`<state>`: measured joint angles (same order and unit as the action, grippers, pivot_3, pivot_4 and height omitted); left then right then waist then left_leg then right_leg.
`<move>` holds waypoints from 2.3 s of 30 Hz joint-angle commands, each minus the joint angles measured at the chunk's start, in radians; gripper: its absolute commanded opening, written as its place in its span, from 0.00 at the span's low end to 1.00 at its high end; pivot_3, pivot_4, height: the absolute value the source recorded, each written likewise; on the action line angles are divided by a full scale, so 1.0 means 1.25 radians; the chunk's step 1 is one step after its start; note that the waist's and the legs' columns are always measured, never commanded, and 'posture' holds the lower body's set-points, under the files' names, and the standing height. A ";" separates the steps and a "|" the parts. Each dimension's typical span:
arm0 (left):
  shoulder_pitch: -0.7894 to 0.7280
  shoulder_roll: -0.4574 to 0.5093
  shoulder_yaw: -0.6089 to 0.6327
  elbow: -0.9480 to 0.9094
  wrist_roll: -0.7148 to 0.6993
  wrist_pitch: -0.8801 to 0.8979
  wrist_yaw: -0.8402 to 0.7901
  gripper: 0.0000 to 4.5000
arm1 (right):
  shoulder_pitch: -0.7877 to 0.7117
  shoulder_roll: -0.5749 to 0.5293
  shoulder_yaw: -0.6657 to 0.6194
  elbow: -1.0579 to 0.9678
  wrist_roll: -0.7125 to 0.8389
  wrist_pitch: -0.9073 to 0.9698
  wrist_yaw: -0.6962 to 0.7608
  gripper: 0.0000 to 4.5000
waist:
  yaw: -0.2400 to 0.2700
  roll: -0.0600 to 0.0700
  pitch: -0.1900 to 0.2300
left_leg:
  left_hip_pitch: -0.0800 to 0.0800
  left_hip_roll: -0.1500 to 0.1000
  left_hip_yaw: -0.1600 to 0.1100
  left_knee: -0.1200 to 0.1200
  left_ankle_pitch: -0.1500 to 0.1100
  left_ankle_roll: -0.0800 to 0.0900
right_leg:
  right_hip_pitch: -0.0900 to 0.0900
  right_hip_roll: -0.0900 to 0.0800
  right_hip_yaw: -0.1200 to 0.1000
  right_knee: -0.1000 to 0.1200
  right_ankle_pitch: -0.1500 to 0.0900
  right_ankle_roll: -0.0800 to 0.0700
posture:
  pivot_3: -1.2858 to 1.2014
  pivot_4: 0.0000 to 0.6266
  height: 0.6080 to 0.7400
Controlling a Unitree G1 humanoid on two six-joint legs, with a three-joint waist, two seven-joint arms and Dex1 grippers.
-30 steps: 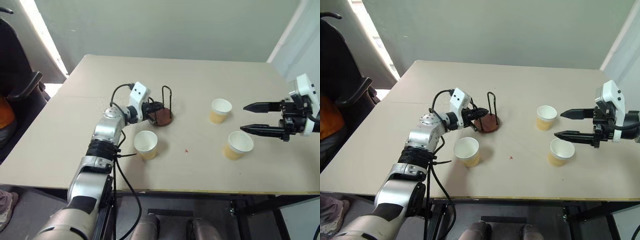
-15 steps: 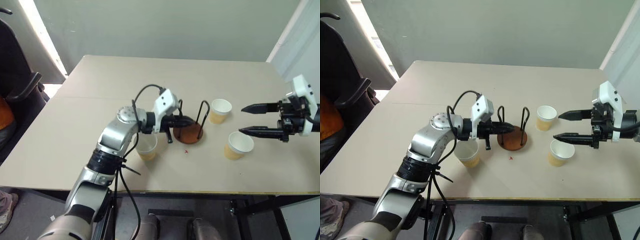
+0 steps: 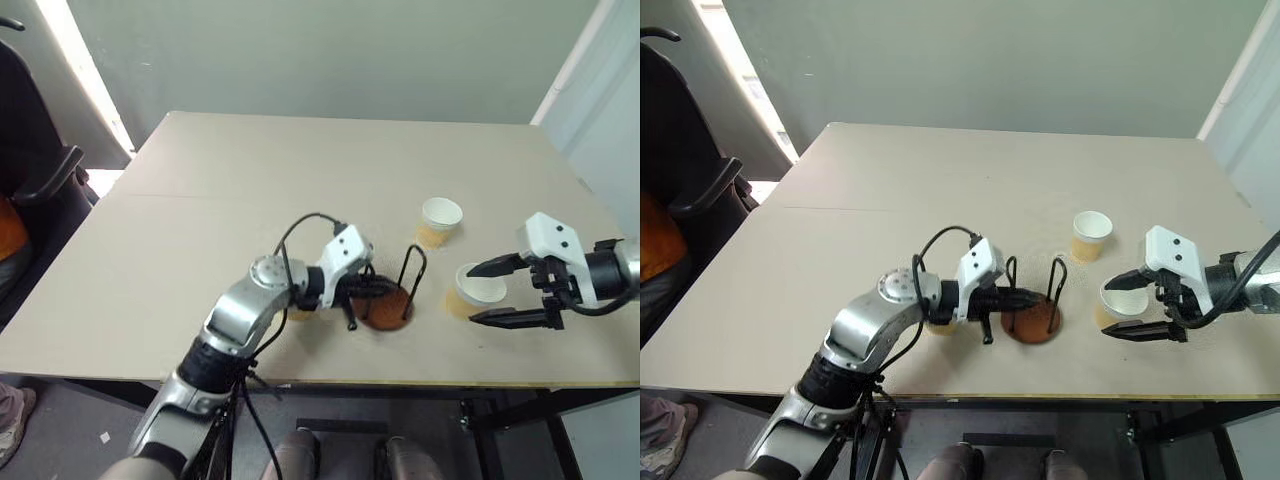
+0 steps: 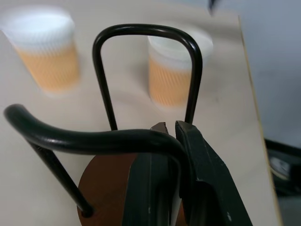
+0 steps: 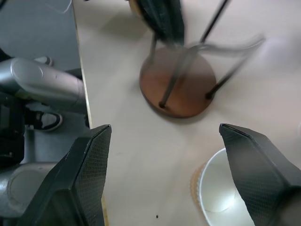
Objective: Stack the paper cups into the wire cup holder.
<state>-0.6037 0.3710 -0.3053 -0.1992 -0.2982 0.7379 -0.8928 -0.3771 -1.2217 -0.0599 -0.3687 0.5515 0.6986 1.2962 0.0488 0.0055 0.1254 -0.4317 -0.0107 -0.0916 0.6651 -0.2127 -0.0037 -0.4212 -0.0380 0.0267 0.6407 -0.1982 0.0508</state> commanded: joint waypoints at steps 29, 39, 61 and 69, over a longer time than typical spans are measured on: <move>-0.016 0.212 -0.069 -0.149 0.091 -0.078 -0.039 0.76 | -0.119 0.015 0.108 0.102 -0.110 -0.070 0.052 0.85 | -0.001 0.000 0.000 | 0.003 0.000 0.000 -0.001 -0.005 0.004 | 0.004 0.000 0.001 -0.006 -0.002 -0.004 | 0.52 0.24 1.00; -0.039 0.272 -0.066 -0.216 0.136 -0.081 -0.057 0.76 | -0.133 0.021 0.189 0.170 -0.236 -0.140 0.076 0.85 | -0.003 0.000 0.000 | 0.004 0.001 0.000 -0.001 -0.008 0.003 | 0.003 0.000 0.000 -0.006 0.000 -0.004 | 0.52 0.24 1.00; 0.069 0.573 0.348 -0.245 -0.124 0.008 -0.234 0.77 | -0.206 0.127 0.307 0.253 -0.403 -0.213 0.095 0.10 | -0.019 0.001 0.000 | 0.005 0.003 0.000 -0.003 -0.014 0.006 | 0.002 0.001 0.000 -0.005 -0.006 -0.014 | 0.52 0.24 1.00; 0.141 0.615 0.457 -0.221 -0.164 -0.009 -0.231 1.00 | -0.307 0.090 0.197 0.283 -0.309 -0.208 0.183 0.00 | -0.020 0.003 0.001 | 0.005 0.002 0.000 -0.003 -0.015 0.005 | 0.000 0.001 0.000 -0.002 -0.007 -0.016 | 0.52 0.24 1.00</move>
<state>-0.4336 1.1239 0.2150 -0.4773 -0.4943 0.7484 -1.1776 -0.7027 -1.0709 0.2872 -0.0235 0.1132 0.4429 1.4882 0.0235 0.0087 0.1265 -0.4258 -0.0076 -0.0919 0.6616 -0.2310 0.0019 -0.4216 -0.0371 0.0267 0.6387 -0.2076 0.0296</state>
